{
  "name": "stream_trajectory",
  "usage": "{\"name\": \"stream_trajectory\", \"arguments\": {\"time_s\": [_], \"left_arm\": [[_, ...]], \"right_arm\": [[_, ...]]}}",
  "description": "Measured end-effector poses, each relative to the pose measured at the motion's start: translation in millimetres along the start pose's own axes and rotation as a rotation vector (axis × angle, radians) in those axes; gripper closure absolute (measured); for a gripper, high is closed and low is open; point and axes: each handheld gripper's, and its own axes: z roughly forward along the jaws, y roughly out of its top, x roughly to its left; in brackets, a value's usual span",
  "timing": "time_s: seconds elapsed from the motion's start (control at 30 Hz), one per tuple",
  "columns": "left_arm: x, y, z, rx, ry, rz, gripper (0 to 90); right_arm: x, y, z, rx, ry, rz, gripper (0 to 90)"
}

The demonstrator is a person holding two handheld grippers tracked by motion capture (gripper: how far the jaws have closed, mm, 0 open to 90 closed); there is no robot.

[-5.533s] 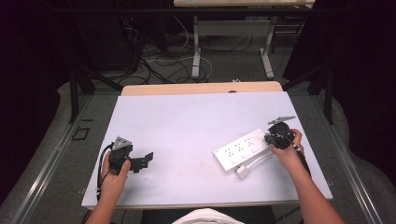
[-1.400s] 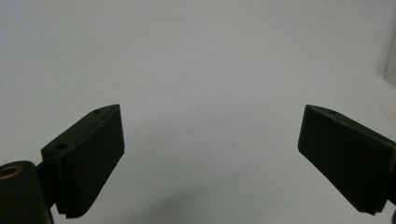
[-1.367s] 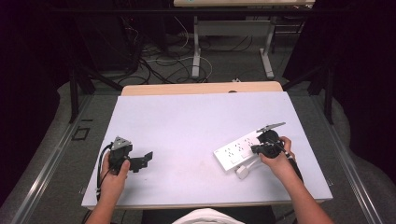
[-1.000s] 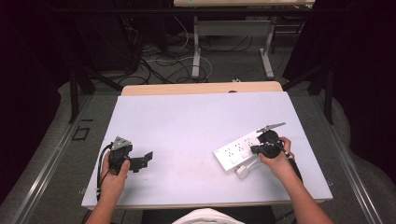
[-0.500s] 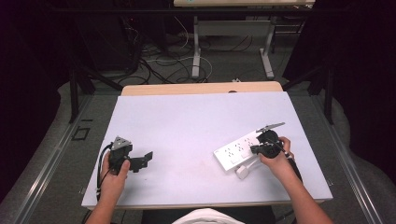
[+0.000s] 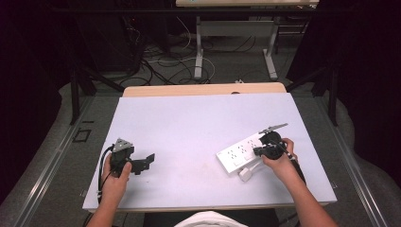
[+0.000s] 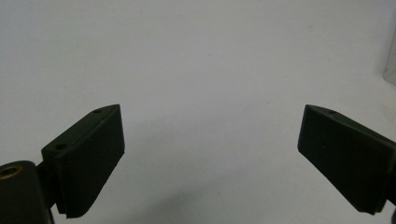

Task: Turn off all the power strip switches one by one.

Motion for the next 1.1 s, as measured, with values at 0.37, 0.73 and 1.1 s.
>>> {"name": "stream_trajectory", "arguments": {"time_s": [0.37, 0.73, 1.1], "left_arm": [[0.2, -0.1, -0.1, 0.003, -0.002, -0.003, 7.3], [0.4, 0.0, -0.2, 0.000, -0.001, 0.000, 7.4], [0.6, -0.1, -0.1, -0.004, 0.002, 0.001, 7.5]], "right_arm": [[8.8, 3.9, -4.6, -0.007, 0.008, -0.031, 90.0], [23.5, 5.9, -6.6, -0.022, 0.024, -0.059, 90.0], [29.5, 4.8, -2.3, -0.009, 0.036, -0.074, 90.0]]}}
